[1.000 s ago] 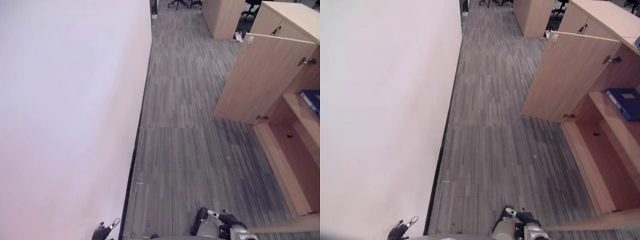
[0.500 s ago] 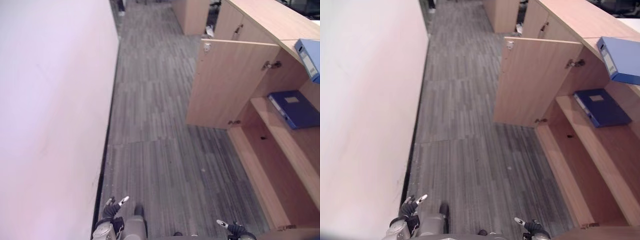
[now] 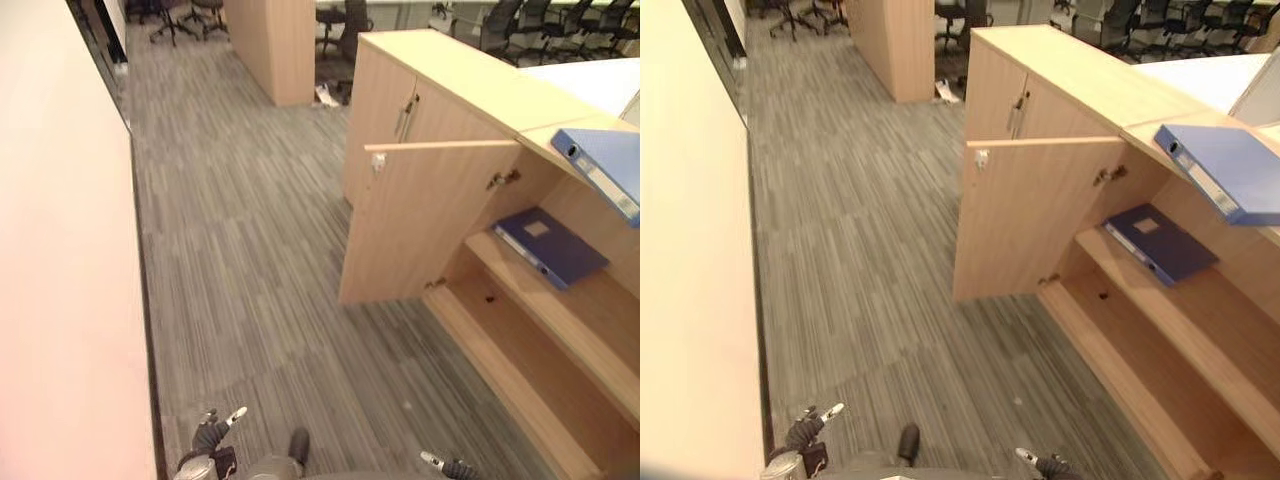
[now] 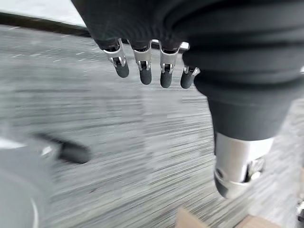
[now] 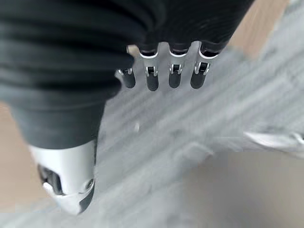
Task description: Put the empty folder in the office cabinet
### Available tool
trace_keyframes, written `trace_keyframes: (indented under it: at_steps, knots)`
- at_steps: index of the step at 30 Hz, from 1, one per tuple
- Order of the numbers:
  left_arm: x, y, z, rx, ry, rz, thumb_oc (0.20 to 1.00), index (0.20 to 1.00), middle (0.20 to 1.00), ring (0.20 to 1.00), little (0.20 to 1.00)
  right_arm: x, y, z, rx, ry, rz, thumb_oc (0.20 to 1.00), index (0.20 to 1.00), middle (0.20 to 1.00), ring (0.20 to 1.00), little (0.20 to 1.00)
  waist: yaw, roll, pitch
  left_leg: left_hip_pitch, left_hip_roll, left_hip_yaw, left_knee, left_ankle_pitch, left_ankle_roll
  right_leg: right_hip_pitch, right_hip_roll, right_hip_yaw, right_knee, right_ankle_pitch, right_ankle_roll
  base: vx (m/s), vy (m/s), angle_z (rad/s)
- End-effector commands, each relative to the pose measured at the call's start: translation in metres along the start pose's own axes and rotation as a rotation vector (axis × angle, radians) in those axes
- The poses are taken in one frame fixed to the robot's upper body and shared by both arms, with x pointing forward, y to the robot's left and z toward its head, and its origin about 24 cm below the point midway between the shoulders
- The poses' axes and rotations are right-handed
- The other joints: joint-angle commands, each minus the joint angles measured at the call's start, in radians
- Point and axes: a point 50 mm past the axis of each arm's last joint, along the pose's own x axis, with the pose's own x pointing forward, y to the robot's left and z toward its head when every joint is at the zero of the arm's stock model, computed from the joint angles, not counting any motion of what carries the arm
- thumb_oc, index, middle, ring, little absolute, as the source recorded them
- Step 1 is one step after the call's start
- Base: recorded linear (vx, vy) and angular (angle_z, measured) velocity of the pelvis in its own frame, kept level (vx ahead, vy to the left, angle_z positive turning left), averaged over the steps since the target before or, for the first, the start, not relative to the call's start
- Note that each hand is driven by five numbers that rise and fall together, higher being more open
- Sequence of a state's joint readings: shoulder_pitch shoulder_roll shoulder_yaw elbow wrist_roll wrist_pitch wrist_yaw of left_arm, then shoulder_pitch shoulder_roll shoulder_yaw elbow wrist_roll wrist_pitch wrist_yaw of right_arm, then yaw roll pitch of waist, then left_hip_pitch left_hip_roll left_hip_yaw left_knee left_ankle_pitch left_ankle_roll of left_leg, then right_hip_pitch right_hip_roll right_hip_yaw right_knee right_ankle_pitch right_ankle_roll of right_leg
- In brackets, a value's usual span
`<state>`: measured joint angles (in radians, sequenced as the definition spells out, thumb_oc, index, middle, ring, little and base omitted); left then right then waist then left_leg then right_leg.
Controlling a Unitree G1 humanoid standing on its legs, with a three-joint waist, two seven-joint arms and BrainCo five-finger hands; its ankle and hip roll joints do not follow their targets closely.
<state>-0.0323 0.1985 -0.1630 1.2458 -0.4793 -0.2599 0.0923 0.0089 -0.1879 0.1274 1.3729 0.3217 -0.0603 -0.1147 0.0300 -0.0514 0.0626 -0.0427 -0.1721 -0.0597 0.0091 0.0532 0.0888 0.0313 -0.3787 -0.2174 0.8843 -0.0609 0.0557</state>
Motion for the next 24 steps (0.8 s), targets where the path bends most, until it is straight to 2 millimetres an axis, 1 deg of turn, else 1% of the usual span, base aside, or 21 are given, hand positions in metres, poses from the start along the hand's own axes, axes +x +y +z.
trace_keyframes:
  at_steps: [1, 2, 3, 4, 5, 7, 8, 10, 11, 12, 13, 14, 15, 16, 17, 18, 19, 22, 24]
  knots:
    - [-0.002, 0.021, 0.002, 0.062, -0.026, 0.034, 1.000, 1.000, 1.000, 1.000, 1.000, 0.001, 0.005, 0.034, -0.092, -0.124, 0.017, 1.000, 1.000, 1.000, 1.000, 1.000, 0.045, 0.005, 0.019, 0.138, 0.027, 0.036, -0.092, -0.097, 0.029, -0.057, -0.070, -0.039, -0.072, 0.170, 0.081, 0.33, 0.372, 0.03]
    - [-0.001, 0.023, 0.006, 0.031, -0.041, 0.052, 1.000, 1.000, 1.000, 1.000, 1.000, 0.001, 0.011, 0.038, -0.128, -0.140, 0.039, 1.000, 1.000, 1.000, 1.000, 1.000, 0.049, 0.005, 0.025, 0.159, 0.035, 0.051, -0.096, -0.113, 0.028, -0.080, -0.066, -0.086, -0.081, 0.138, 0.070, 0.22, 0.119, -0.25]
    - [0.000, 0.023, 0.010, 0.013, -0.053, 0.056, 1.000, 1.000, 1.000, 1.000, 1.000, 0.000, 0.014, 0.041, -0.145, -0.152, 0.051, 1.000, 1.000, 1.000, 1.000, 1.000, 0.053, 0.007, 0.031, 0.165, 0.040, 0.052, -0.096, -0.117, 0.027, -0.084, -0.058, -0.130, -0.119, 0.120, 0.073, 0.14, 0.049, -0.19]
    - [0.000, 0.023, 0.010, 0.013, -0.053, 0.056, 1.000, 1.000, 1.000, 1.000, 1.000, 0.000, 0.014, 0.041, -0.145, -0.152, 0.051, 1.000, 1.000, 1.000, 1.000, 1.000, 0.052, 0.008, 0.031, 0.166, 0.041, 0.052, -0.096, -0.117, 0.027, -0.083, -0.057, -0.131, -0.120, 0.120, 0.073, 0.10, 0.010, -0.21]
    - [0.001, 0.022, 0.015, -0.006, -0.072, 0.061, 1.000, 1.000, 1.000, 1.000, 1.000, 0.000, 0.018, 0.048, -0.172, -0.175, 0.064, 1.000, 1.000, 1.000, 1.000, 1.000, 0.054, 0.012, 0.045, 0.173, 0.047, 0.063, -0.096, -0.118, 0.026, -0.109, -0.044, -0.172, -0.142, 0.113, 0.077, 0.09, 0.021, -0.12]
    - [0.003, 0.021, 0.023, -0.025, -0.099, 0.061, 1.000, 1.000, 1.000, 1.000, 1.000, -0.001, 0.021, 0.061, -0.194, -0.209, 0.070, 1.000, 1.000, 1.000, 1.000, 1.000, 0.056, 0.017, 0.064, 0.178, 0.052, 0.079, -0.096, -0.119, 0.024, -0.126, -0.013, -0.252, -0.220, 0.117, 0.095, 0.13, -0.001, -0.09]
    - [0.003, 0.022, 0.026, -0.034, -0.111, 0.072, 1.000, 1.000, 1.000, 1.000, 1.000, -0.001, 0.024, 0.072, -0.209, -0.238, 0.074, 1.000, 1.000, 1.000, 1.000, 1.000, 0.056, 0.018, 0.075, 0.188, 0.062, 0.111, -0.096, -0.129, 0.018, -0.160, 0.003, -0.339, -0.299, 0.133, 0.116, 0.13, -0.038, -0.29]
    - [0.003, 0.021, 0.027, -0.050, -0.114, 0.074, 1.000, 1.000, 1.000, 1.000, 1.000, -0.002, 0.026, 0.076, -0.219, -0.244, 0.074, 1.000, 1.000, 1.000, 1.000, 1.000, 0.065, 0.017, 0.082, 0.199, 0.075, 0.141, -0.096, -0.142, 0.014, -0.166, -0.006, -0.436, -0.377, 0.153, 0.131, 0.09, -0.053, -0.59]
    - [0.003, 0.021, 0.027, -0.050, -0.114, 0.075, 1.000, 1.000, 1.000, 1.000, 1.000, -0.002, 0.026, 0.076, -0.219, -0.244, 0.074, 1.000, 1.000, 1.000, 1.000, 1.000, 0.063, 0.020, 0.083, 0.200, 0.079, 0.140, -0.096, -0.141, 0.013, -0.161, -0.001, -0.440, -0.384, 0.156, 0.129, 0.11, -0.103, -0.88]
    - [0.002, 0.021, 0.022, -0.060, -0.103, 0.072, 1.000, 1.000, 1.000, 1.000, 1.000, -0.001, 0.023, 0.071, -0.218, -0.227, 0.062, 1.000, 1.000, 1.000, 1.000, 1.000, 0.069, 0.010, 0.077, 0.211, 0.082, 0.157, -0.095, -0.161, 0.009, -0.134, 0.000, -0.474, -0.446, 0.144, 0.117, 0.12, -0.133, -0.66]
    - [0.001, 0.021, 0.020, -0.059, -0.098, 0.067, 1.000, 1.000, 1.000, 1.000, 1.000, 0.000, 0.021, 0.067, -0.214, -0.213, 0.057, 1.000, 1.000, 1.000, 1.000, 1.000, 0.072, 0.005, 0.070, 0.212, 0.084, 0.159, -0.094, -0.169, 0.005, -0.117, 0.012, -0.480, -0.481, 0.126, 0.106, 0.19, -0.164, -0.32]
    - [0.000, 0.021, 0.016, -0.065, -0.085, 0.070, 1.000, 1.000, 1.000, 1.000, 1.000, 0.000, 0.018, 0.062, -0.208, -0.197, 0.050, 1.000, 1.000, 1.000, 1.000, 1.000, 0.070, 0.003, 0.060, 0.218, 0.086, 0.165, -0.095, -0.176, 0.002, -0.116, 0.016, -0.477, -0.486, 0.131, 0.103, 0.11, -0.091, 0.02]
    - [0.000, 0.021, 0.016, -0.065, -0.085, 0.070, 1.000, 1.000, 1.000, 1.000, 1.000, 0.000, 0.018, 0.062, -0.208, -0.197, 0.050, 1.000, 1.000, 1.000, 1.000, 1.000, 0.070, 0.003, 0.059, 0.218, 0.086, 0.165, -0.095, -0.177, 0.002, -0.116, 0.016, -0.477, -0.486, 0.131, 0.103, 0.16, -0.145, -0.03]
    - [-0.001, 0.020, 0.013, -0.062, -0.075, 0.068, 1.000, 1.000, 1.000, 1.000, 1.000, 0.001, 0.015, 0.057, -0.194, -0.175, 0.038, 1.000, 1.000, 1.000, 1.000, 1.000, 0.067, 0.004, 0.051, 0.220, 0.096, 0.170, -0.095, -0.183, -0.004, -0.108, 0.033, -0.476, -0.528, 0.116, 0.092, 0.09, -0.116, -0.18]
    - [-0.001, 0.020, 0.013, -0.062, -0.074, 0.067, 1.000, 1.000, 1.000, 1.000, 1.000, 0.001, 0.015, 0.057, -0.194, -0.175, 0.038, 1.000, 1.000, 1.000, 1.000, 1.000, 0.068, 0.005, 0.051, 0.220, 0.099, 0.172, -0.095, -0.183, -0.005, -0.107, 0.038, -0.476, -0.533, 0.117, 0.090, 0.16, -0.213, -0.22]
    - [-0.001, 0.018, 0.011, -0.048, -0.065, 0.058, 1.000, 1.000, 1.000, 1.000, 1.000, 0.001, 0.014, 0.056, -0.175, -0.173, 0.033, 1.000, 1.000, 1.000, 1.000, 1.000, 0.060, 0.011, 0.044, 0.219, 0.109, 0.172, -0.094, -0.190, -0.008, -0.109, 0.055, -0.463, -0.549, 0.094, 0.074, 0.07, -0.105, -0.27]
    - [-0.001, 0.018, 0.011, -0.048, -0.065, 0.058, 1.000, 1.000, 1.000, 1.000, 1.000, 0.001, 0.014, 0.056, -0.174, -0.173, 0.033, 1.000, 1.000, 1.000, 1.000, 1.000, 0.061, 0.011, 0.043, 0.218, 0.110, 0.173, -0.094, -0.191, -0.009, -0.109, 0.057, -0.462, -0.550, 0.094, 0.073, 0.13, -0.179, -0.36]
    - [0.000, 0.014, 0.012, -0.017, -0.062, 0.043, 1.000, 1.000, 1.000, 1.000, 1.000, 0.001, 0.011, 0.056, -0.136, -0.181, 0.025, 1.000, 1.000, 1.000, 1.000, 1.000, 0.035, 0.017, 0.033, 0.220, 0.134, 0.184, -0.074, -0.216, -0.018, -0.112, 0.087, -0.439, -0.551, 0.046, 0.050, 0.12, -0.151, -0.29]
    - [0.001, 0.011, 0.016, 0.004, -0.074, 0.030, 1.000, 1.000, 1.000, 1.000, 1.000, 0.001, 0.009, 0.053, -0.120, -0.174, 0.021, 1.000, 1.000, 1.000, 1.000, 1.000, 0.016, 0.014, 0.031, 0.208, 0.157, 0.201, -0.019, -0.245, -0.032, -0.104, 0.106, -0.431, -0.553, 0.013, 0.030, 0.09, -0.178, -0.14]
